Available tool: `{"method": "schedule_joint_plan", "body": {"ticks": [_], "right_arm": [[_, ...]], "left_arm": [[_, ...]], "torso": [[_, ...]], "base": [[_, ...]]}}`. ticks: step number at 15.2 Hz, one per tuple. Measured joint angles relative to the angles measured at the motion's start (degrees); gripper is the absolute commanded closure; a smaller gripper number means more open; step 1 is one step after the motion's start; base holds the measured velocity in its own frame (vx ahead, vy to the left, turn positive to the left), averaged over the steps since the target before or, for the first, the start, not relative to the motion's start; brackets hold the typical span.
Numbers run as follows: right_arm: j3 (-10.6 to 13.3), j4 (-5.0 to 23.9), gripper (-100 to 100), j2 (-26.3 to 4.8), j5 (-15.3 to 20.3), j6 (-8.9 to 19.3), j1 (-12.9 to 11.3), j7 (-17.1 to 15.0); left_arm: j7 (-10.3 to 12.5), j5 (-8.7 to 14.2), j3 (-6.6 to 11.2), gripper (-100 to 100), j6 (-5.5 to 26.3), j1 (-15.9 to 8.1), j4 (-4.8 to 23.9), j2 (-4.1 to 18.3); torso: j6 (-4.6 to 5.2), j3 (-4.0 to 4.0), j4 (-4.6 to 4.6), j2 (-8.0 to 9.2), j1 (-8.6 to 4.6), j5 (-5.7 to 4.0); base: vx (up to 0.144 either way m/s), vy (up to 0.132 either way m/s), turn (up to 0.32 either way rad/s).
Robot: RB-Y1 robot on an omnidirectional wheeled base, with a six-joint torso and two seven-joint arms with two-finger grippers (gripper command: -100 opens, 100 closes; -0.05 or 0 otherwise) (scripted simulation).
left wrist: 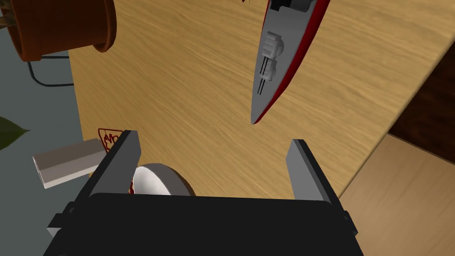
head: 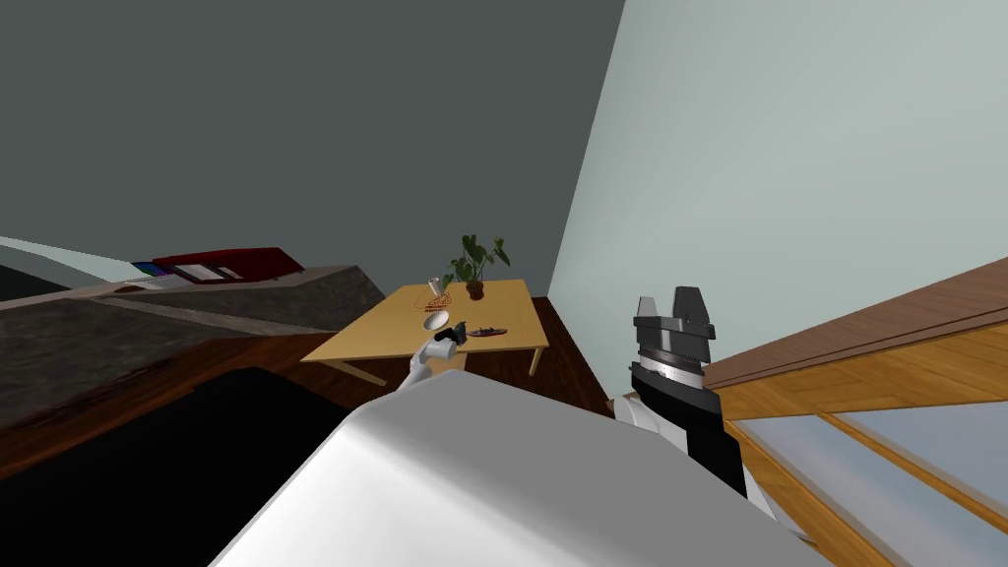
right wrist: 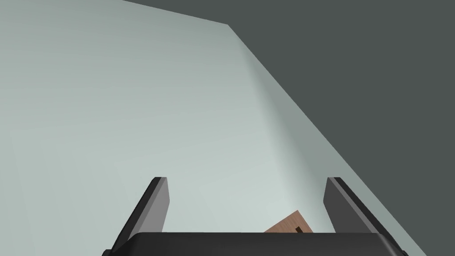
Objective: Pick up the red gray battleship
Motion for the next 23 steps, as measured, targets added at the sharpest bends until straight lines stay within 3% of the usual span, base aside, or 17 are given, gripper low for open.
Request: {"method": "schedule_joint_plan", "body": {"ticks": [6,23], "right_arm": [[0.0,0.0,0,0.0,0.0,0.0,0.0,0.0],[0.0,0.0,0,0.0,0.0,0.0,0.0,0.0]], "left_arm": [[3.2,2.3,-0.15,-100,6.7,-4.0,4.9,1.9],[11.5,7.1,-1.47,-100,24.0,-14.3,15.1,7.8]], "torso": [[0.00,-0.04,-0.01,-0.07,-0.12,-0.02],[0.00,-0.08,-0.03,-0.14,-0.25,-0.06]], "base": [[0.021,-0.040,-0.061],[0.031,-0.058,-0.052]]}}
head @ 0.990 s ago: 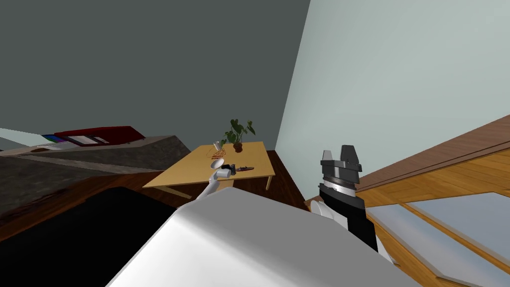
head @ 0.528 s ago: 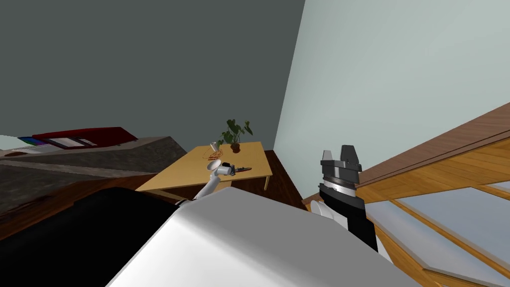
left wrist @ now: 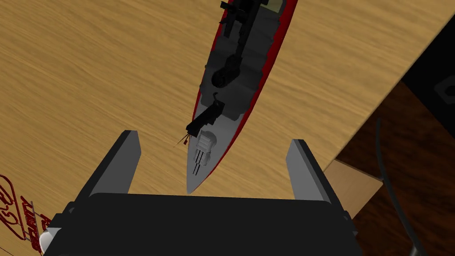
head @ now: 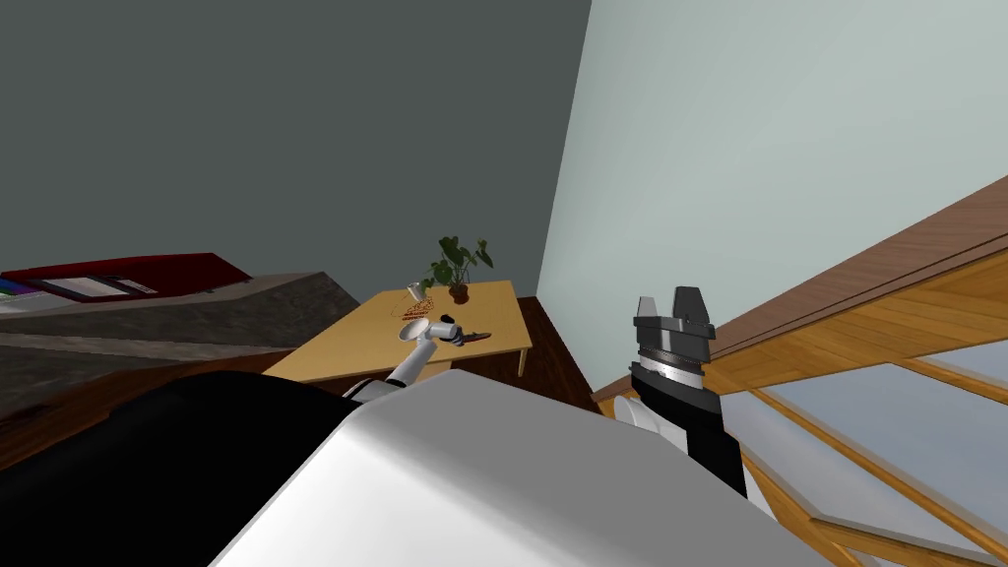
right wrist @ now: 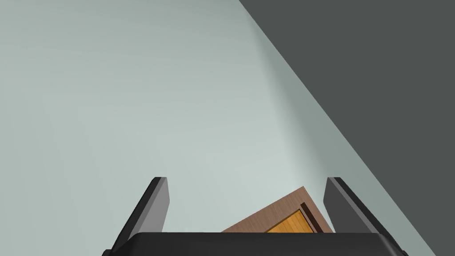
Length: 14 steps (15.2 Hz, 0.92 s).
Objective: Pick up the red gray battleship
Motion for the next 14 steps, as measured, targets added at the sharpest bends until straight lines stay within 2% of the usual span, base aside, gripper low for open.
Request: {"method": "schedule_joint_plan", "body": {"ticks": [3,12,13,14], "right_arm": [[0.0,0.0,0,0.0,0.0,0.0,0.0,0.0],[0.0,0.0,0,0.0,0.0,0.0,0.0,0.0],[0.0,0.0,0,0.0,0.0,0.0,0.0,0.0],[0.0,0.0,0,0.0,0.0,0.0,0.0,0.0]], "left_arm": [[1.1,0.5,-0.27,-100,2.0,-1.3,1.1,0.7],[1.0,-1.6,0.57,-100,-2.4,-4.5,8.8,-1.8],[1.0,-1.7,0.59,100,-2.6,-4.6,9.1,-1.9],[1.0,-1.7,0.59,100,-2.6,-4.6,9.1,-1.9]], "torso": [[-0.02,0.02,0.00,0.05,0.05,0.01],[-0.02,0.17,0.06,0.30,0.47,0.11],[-0.04,0.16,0.06,0.29,0.43,0.10],[-0.04,0.15,0.05,0.26,0.38,0.09]], "base": [[0.024,-0.040,-0.032],[-0.025,0.038,-0.058],[-0.005,0.008,-0.002],[-0.001,0.006,-0.001]]}}
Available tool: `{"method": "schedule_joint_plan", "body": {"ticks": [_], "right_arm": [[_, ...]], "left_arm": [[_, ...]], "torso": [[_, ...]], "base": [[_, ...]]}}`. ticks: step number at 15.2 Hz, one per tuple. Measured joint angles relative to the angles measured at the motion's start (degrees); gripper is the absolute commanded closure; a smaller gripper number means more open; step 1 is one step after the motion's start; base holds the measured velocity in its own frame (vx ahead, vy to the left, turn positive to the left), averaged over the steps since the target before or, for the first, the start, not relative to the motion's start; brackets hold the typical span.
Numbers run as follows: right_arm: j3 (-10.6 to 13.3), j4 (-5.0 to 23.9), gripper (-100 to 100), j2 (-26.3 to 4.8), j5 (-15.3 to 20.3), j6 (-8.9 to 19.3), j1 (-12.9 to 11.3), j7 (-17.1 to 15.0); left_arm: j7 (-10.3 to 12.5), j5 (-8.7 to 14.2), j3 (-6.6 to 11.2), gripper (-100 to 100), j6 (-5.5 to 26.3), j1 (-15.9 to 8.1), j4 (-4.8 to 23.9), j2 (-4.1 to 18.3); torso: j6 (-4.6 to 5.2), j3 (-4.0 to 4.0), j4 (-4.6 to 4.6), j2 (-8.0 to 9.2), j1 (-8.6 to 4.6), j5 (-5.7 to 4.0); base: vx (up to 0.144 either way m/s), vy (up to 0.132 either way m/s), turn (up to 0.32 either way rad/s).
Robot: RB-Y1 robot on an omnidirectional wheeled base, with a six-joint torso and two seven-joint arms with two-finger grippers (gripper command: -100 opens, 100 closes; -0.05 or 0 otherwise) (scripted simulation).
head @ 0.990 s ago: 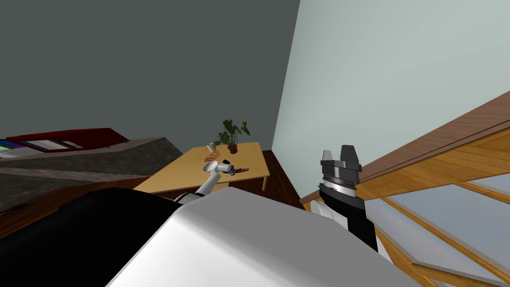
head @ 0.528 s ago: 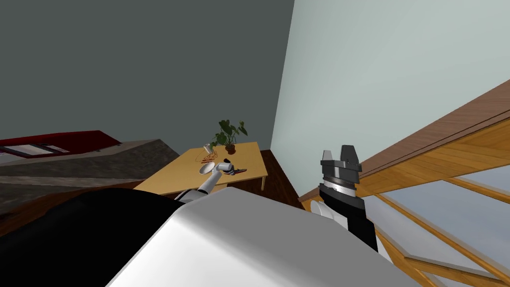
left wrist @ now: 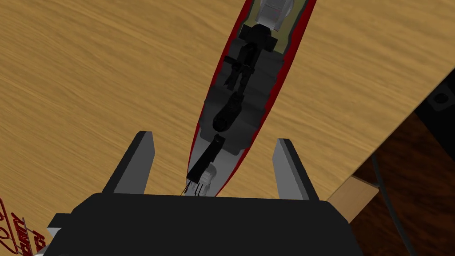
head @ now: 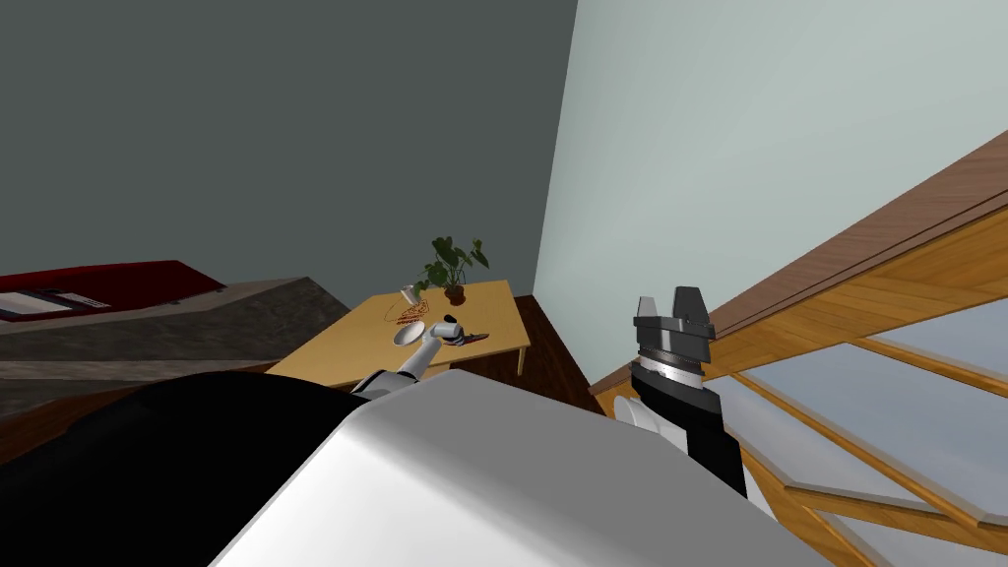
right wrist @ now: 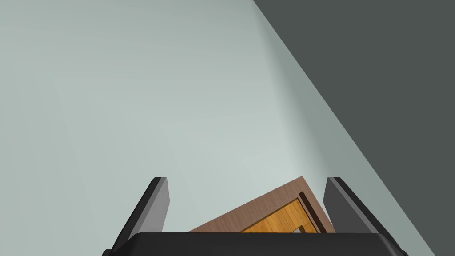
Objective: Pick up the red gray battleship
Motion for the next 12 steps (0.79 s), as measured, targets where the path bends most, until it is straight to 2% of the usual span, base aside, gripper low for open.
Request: {"method": "schedule_joint_plan", "body": {"ticks": [4,12], "right_arm": [[0.0,0.0,0,0.0,0.0,0.0,0.0,0.0],[0.0,0.0,0,0.0,0.0,0.0,0.0,0.0]], "left_arm": [[-0.1,0.0,0.06,100,0.0,-0.1,-0.1,0.2],[0.0,1.9,-0.74,100,3.8,2.8,-6.8,2.2]], "torso": [[-0.02,-0.08,-0.12,-0.05,-0.03,0.16],[-0.03,-0.10,-0.08,-0.13,-0.28,0.00]], "base": [[0.004,-0.003,0.014],[0.024,-0.042,0.065]]}}
